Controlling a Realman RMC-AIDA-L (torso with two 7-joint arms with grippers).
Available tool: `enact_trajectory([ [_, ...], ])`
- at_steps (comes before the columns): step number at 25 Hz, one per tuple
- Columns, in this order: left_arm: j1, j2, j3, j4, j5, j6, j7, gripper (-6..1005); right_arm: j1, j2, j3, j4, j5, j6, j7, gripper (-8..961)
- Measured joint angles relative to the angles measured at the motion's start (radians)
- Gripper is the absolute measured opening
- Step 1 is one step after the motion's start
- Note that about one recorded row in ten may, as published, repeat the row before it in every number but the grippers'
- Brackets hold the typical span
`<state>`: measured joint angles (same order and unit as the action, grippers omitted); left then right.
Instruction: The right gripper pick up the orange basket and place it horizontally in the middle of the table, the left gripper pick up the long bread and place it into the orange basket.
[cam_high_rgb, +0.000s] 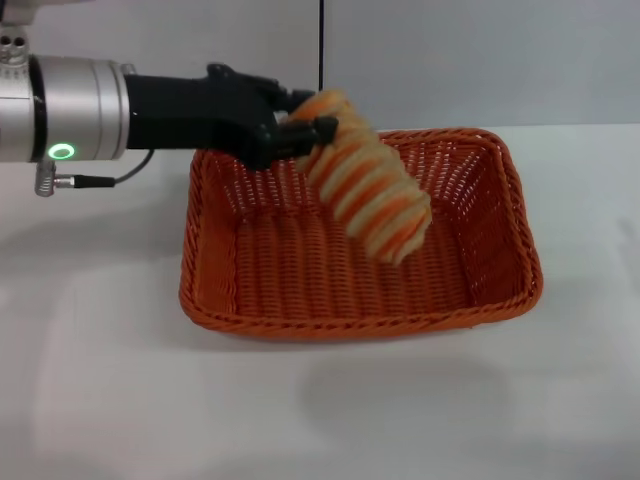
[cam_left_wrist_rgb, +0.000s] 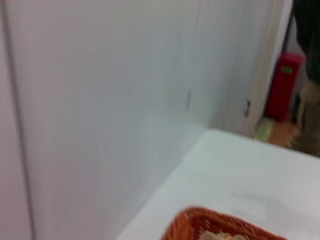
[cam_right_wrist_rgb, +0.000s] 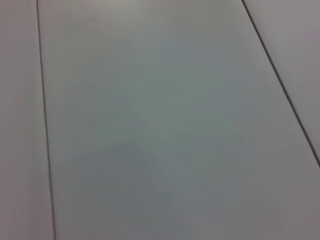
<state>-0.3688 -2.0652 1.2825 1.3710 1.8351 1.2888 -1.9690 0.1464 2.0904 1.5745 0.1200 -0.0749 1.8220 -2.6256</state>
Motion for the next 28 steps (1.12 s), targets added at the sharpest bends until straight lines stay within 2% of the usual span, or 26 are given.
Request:
enact_trajectory([
  [2,0.004,0.001,-0.002,-0.013,-0.021,-0.009,0.023,253,-0.002,0.0,-0.008,0.001,0.0,0.0,0.003,573],
  [5,0.005,0.005,-0.032,-0.098,-0.084,-0.025,0.118,354,-0.013,0.0,-0.022,0.005,0.003,0.002,0.02,573],
  [11,0.01,0.006,-0.104,-0.126,-0.088,-0.02,0.138,642,-0.016,0.0,-0.031,0.006,-0.001,0.004,0.028,573],
  [14,0.032,0.006,-0.21,-0.135,-0.094,-0.012,0.162,774,-0.022,0.0,-0.031,0.008,-0.001,0.005,0.036,573],
  [15,0.04,0.006,-0.287,-0.164,-0.114,0.006,0.197,818,-0.028,0.0,-0.032,0.01,0.0,0.005,0.038,573],
  [16,0.04,0.006,-0.287,-0.164,-0.114,0.006,0.197,817,-0.028,0.0,-0.032,0.01,0.0,0.005,0.038,573],
  [19,0.043,0.007,-0.428,-0.261,-0.182,0.059,0.295,814,-0.04,0.0,-0.029,0.011,0.004,0.005,0.038,574],
  [23,0.056,0.007,-0.605,-0.449,-0.292,0.14,0.505,809,-0.068,0.0,-0.017,0.011,0.016,0.005,0.038,574],
  [28,0.1,0.007,-0.755,-0.61,-0.359,0.212,0.696,806,-0.086,-0.003,-0.016,0.005,0.079,0.006,0.03,574],
])
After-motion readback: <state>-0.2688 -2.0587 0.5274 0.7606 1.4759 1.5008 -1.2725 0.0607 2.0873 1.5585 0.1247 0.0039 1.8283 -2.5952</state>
